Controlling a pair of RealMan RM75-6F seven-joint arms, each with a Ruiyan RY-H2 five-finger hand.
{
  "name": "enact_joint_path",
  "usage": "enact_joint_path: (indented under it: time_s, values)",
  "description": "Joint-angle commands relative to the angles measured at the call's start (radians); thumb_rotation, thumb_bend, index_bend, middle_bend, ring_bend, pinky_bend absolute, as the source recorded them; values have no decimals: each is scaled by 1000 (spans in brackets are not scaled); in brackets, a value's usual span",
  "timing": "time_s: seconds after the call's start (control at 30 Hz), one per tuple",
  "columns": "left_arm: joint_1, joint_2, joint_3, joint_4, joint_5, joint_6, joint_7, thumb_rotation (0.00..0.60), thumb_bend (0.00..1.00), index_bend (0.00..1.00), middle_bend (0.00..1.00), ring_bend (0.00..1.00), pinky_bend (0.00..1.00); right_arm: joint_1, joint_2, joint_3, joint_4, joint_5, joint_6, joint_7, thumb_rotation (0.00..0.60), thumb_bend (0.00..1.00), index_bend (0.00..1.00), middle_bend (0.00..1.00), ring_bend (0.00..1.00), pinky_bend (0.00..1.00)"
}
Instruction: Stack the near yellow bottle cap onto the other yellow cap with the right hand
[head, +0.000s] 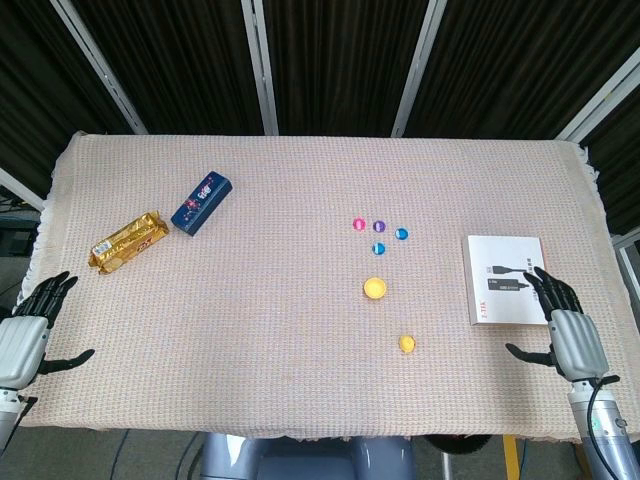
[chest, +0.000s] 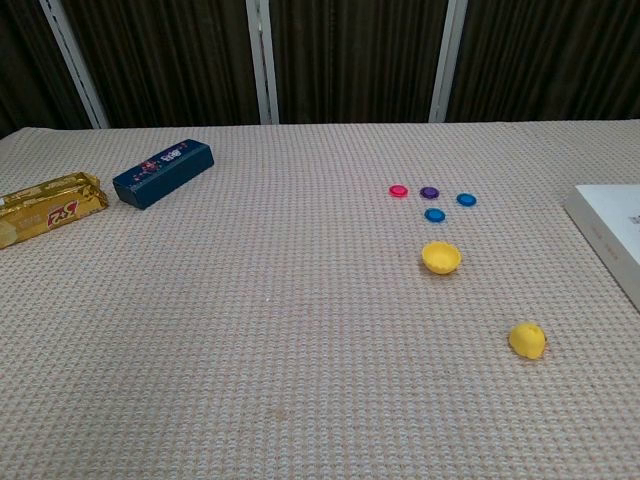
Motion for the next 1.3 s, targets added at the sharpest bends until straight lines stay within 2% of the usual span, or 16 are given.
enact_joint_path:
  time_s: [0.03, 0.63, 1.17, 1.3]
  values:
    - [0, 0, 0, 0, 0, -1, -1, 600, 38, 0, 0, 0, 174, 1, 0, -1, 0, -1, -3, 1, 600, 0, 72, 0, 0, 0]
    - [-1, 0, -1, 1, -1, 0, -3, 600, 39, 0, 0, 0, 174, -2, -7, 3, 5, 5, 9, -30, 600, 0, 79, 0, 0, 0]
    - [-2, 2, 0, 0, 2, -1, -7, 600, 38, 0, 0, 0, 174, -4, -10, 4, -5, 11, 12, -50, 600, 1, 156, 0, 0, 0]
    - [-2, 2, -1, -2, -1, -3, -2, 600, 37, 0, 0, 0, 174, 8, -24, 16, -15, 29, 1, -70, 600, 48, 177, 0, 0, 0]
